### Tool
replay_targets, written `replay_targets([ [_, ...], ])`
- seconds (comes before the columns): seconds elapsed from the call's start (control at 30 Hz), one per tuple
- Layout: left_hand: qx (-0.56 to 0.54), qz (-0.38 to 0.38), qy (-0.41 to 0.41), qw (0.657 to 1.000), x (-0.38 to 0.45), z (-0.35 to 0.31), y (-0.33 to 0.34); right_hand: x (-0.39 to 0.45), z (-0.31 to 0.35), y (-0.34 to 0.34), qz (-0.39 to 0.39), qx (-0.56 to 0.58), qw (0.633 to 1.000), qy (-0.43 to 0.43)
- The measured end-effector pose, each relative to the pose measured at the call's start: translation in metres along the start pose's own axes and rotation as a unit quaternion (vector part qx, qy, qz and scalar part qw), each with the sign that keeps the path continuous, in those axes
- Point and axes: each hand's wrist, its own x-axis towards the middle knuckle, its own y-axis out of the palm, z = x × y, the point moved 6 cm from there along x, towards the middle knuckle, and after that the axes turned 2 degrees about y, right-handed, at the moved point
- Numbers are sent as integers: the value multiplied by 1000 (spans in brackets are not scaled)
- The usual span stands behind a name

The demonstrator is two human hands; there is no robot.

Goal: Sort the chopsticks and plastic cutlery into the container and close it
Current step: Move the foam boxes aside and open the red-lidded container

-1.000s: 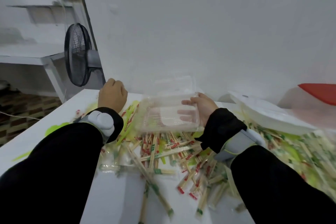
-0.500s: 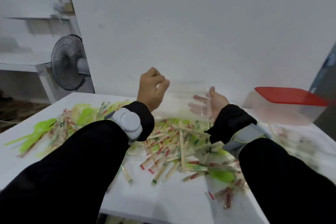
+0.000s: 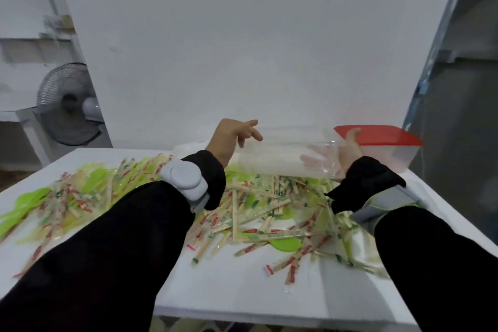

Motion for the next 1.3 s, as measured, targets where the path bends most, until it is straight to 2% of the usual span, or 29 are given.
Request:
replay_targets([
  [0.07, 6, 33, -19, 999, -2, 4, 4, -2, 1, -12, -45, -60, 997, -17],
  [0.17, 13, 66, -44, 997, -5, 14, 11, -12, -8, -9, -4, -82, 997, -7],
  [0.3, 46, 90, -65, 993, -9, 29, 21, -28, -11, -26, -31, -105, 994, -16],
  [0.4, 36, 67, -95, 993, -8, 28, 26, -40, -14, -35, -24, -88, 996, -12],
  [0.5, 2, 49, -183, 982, -1, 38, 38, -44, -5, -53, -17, -22, 1000, -11],
  [0.57, 9, 57, -205, 977, 5, 38, 57, -45, 9, -76, -33, -36, 999, -21],
  [0.73, 97, 68, -179, 977, 25, 27, 137, -52, 53, -137, -67, -103, 991, -59],
  [0.83, 194, 63, -133, 970, 34, 27, 198, -56, 76, -187, -138, -151, 975, -90],
  [0.93, 356, 70, -104, 926, 33, 39, 250, -58, 87, -235, -228, -288, 927, -78],
  [1.0, 405, 80, -107, 905, 30, 53, 275, -54, 87, -260, -259, -377, 887, -61],
  [1.1, 468, 92, -127, 870, 27, 78, 283, -37, 71, -275, -246, -449, 859, -19],
  [1.2, 524, 89, -147, 834, 20, 98, 285, -26, 55, -279, -232, -534, 813, 9],
  [1.3, 574, 102, -168, 795, 12, 113, 286, -16, 41, -284, -231, -552, 801, 28],
])
